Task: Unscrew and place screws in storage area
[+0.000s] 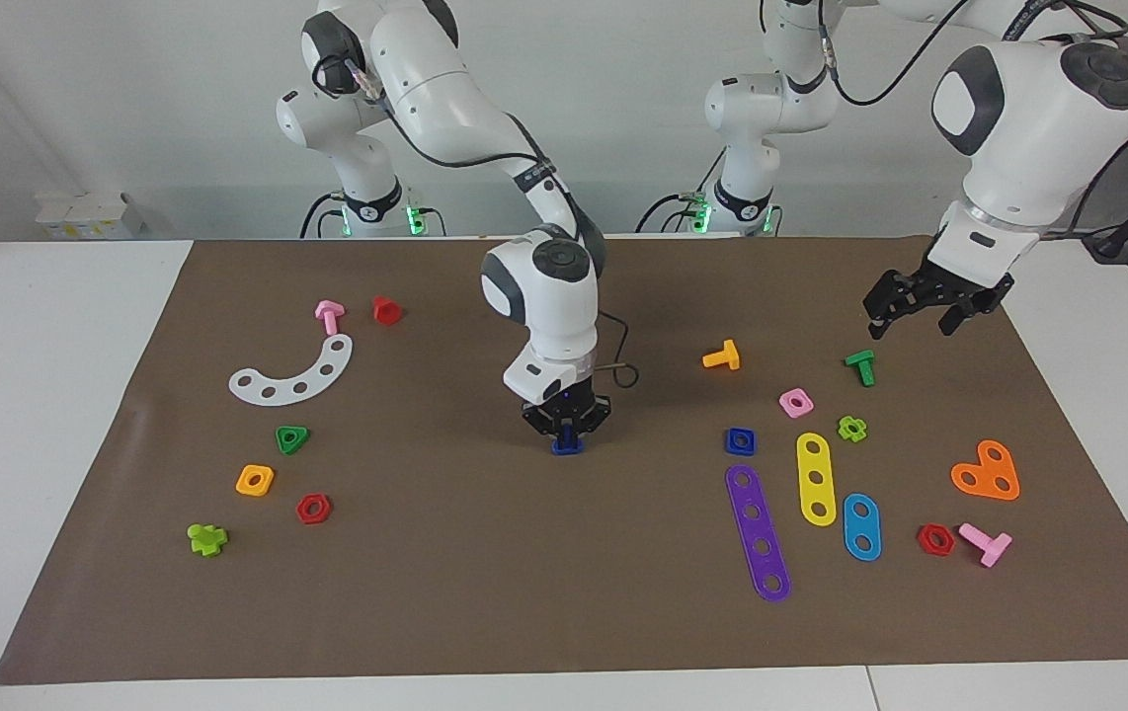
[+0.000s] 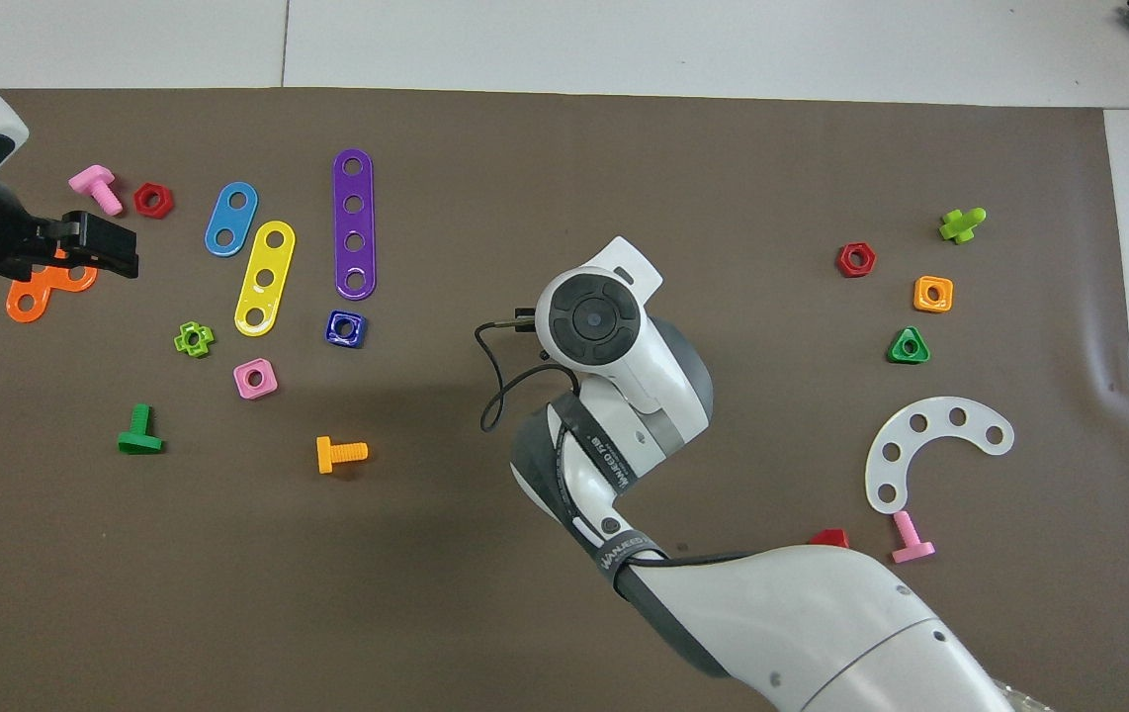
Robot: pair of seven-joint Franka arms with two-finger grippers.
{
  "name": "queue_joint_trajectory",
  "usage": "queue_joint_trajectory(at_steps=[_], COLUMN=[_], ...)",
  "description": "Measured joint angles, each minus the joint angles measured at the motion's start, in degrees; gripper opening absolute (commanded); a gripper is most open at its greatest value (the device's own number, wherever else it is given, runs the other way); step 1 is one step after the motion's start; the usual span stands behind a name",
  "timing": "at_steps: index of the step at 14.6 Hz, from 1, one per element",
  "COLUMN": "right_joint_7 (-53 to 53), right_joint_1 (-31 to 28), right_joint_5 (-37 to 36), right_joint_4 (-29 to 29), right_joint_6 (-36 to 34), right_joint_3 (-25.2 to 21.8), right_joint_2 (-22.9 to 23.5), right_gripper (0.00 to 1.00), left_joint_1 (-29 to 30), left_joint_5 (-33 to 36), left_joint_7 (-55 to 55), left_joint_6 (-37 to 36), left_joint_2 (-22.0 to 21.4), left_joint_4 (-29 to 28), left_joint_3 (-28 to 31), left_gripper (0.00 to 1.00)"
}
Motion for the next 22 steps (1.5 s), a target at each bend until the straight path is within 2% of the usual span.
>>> queue_joint_trajectory(at_steps=[3, 6, 10, 14, 19, 20, 21, 22], right_joint_7=[-6.0, -13.1, -23.1, -25.1, -25.1, -25.1, -25.1, -25.1], right_joint_1=[-6.7, -14.4, -22.4, -25.5, -25.7, -25.7, -25.8, -26.0], right_joint_5=[0.0, 0.0, 0.0, 0.0, 0.0, 0.0, 0.0, 0.0], right_joint_4=[-0.5, -5.1, -12.6, -21.8, -29.0, -29.6, -30.0, -30.2], right_joint_6=[-3.6, -4.9, -1.4, 5.4, 7.8, 7.8, 7.8, 7.8], right_joint_3=[-0.1, -0.2, -0.1, -0.1, 0.1, 0.1, 0.1, 0.1], right_joint_2=[-5.7, -11.3, -13.6, -15.4, -18.4, -18.8, -18.9, -19.0], right_gripper=[0.00, 0.00, 0.00, 0.00, 0.00, 0.40, 0.99, 1.00], left_joint_1=[0.0, 0.0, 0.0, 0.0, 0.0, 0.0, 0.0, 0.0], left_joint_5=[0.0, 0.0, 0.0, 0.0, 0.0, 0.0, 0.0, 0.0], left_joint_7=[0.0, 0.0, 0.0, 0.0, 0.0, 0.0, 0.0, 0.0], left_joint_6=[0.0, 0.0, 0.0, 0.0, 0.0, 0.0, 0.0, 0.0], left_joint_2=[0.0, 0.0, 0.0, 0.0, 0.0, 0.0, 0.0, 0.0], left_joint_4=[0.0, 0.0, 0.0, 0.0, 0.0, 0.0, 0.0, 0.0], left_joint_3=[0.2, 0.2, 0.2, 0.2, 0.2, 0.2, 0.2, 0.2], left_gripper=[1.00, 1.00, 1.00, 1.00, 1.00, 1.00, 1.00, 1.00])
